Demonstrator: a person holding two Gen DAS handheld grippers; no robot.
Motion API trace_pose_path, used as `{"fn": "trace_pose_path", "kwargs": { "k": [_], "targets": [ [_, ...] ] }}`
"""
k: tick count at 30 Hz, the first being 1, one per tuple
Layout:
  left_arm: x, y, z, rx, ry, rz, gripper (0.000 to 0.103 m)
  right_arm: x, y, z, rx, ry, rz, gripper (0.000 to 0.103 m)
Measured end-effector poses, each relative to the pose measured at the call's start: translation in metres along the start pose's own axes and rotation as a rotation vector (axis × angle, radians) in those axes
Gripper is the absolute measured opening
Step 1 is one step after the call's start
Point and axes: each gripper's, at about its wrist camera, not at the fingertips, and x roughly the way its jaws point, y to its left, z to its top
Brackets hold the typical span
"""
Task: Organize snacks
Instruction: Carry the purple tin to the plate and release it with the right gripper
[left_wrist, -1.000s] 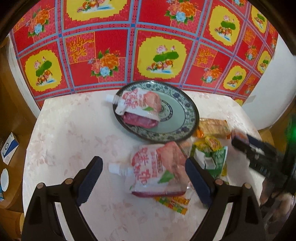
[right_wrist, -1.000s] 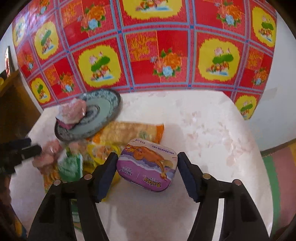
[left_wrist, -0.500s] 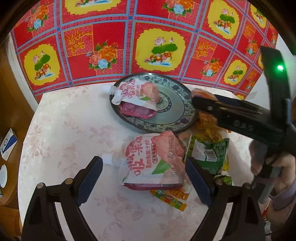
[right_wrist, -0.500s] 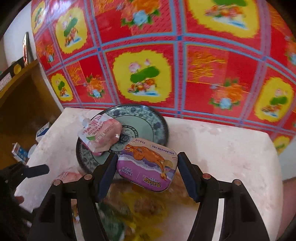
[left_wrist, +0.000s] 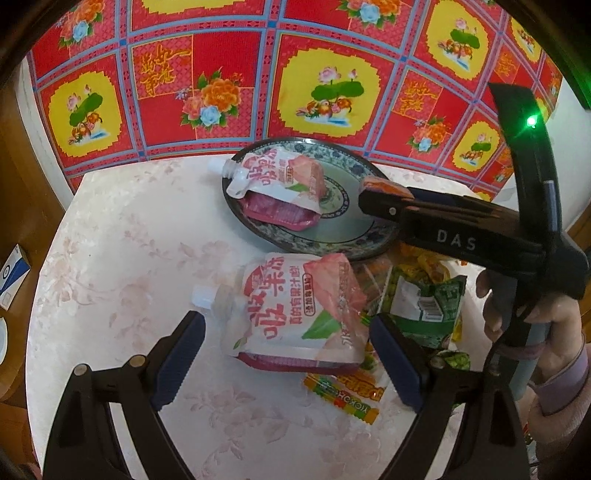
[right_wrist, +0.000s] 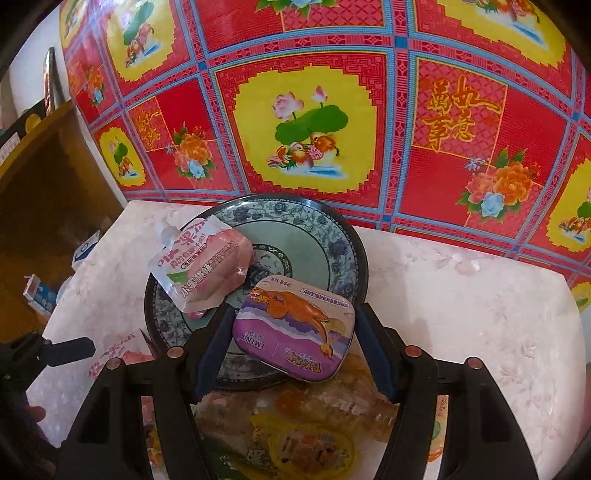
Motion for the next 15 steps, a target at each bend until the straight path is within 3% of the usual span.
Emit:
{"fn": "trace_pose_path", "kwargs": {
  "k": [2, 5, 15],
  "targets": [
    [0.0, 0.0, -0.001, -0.001, -0.001, 0.0, 0.093, -0.003, -0.001, -0.001, 0.005, -0.01, 0.0, 0.07],
    [0.001, 0.0, -0.001, 0.0, -0.002, 0.004, 0.093, -0.01, -0.003, -0.001, 0.013, -0.036, 0.01, 0.082],
    [0.002, -0.001, 0.002, -0.008, -0.008, 0.006, 0.093, -0.037, -0.002, -0.003, 0.015, -0.074, 0.001, 0.082]
  ]
}}
